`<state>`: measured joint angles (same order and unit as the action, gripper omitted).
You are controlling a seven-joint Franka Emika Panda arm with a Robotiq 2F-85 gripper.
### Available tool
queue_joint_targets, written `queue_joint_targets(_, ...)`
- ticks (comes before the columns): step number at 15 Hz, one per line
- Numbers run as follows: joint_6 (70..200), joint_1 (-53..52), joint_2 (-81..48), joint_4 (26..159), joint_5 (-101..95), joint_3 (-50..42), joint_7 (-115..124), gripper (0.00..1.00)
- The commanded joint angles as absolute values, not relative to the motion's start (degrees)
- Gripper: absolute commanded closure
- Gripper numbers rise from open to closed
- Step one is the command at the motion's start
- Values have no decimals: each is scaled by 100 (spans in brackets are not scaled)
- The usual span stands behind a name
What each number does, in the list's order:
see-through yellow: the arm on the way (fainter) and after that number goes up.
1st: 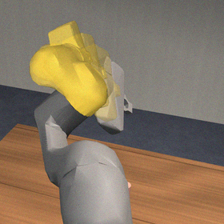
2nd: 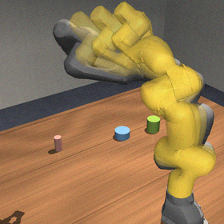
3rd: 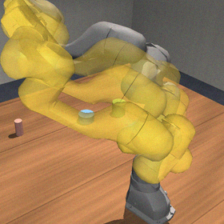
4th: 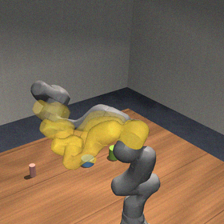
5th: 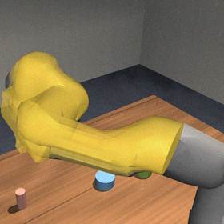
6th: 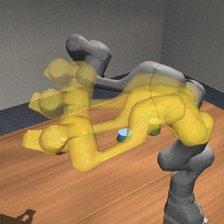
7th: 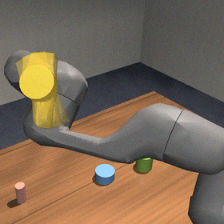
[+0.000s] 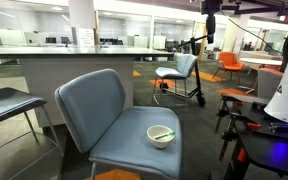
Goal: Move the bowl to the left.
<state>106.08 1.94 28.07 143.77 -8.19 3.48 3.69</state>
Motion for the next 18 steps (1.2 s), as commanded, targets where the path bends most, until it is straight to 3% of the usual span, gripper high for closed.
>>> queue_joint_targets(1,10593,120,2803,14368,-846,282,398,0)
queue_joint_targets(9,11668,-39,1547,14255,-412,279,445,0)
queue_joint_targets(18,14797,-75,-1361,13994,1108,402,-194,0)
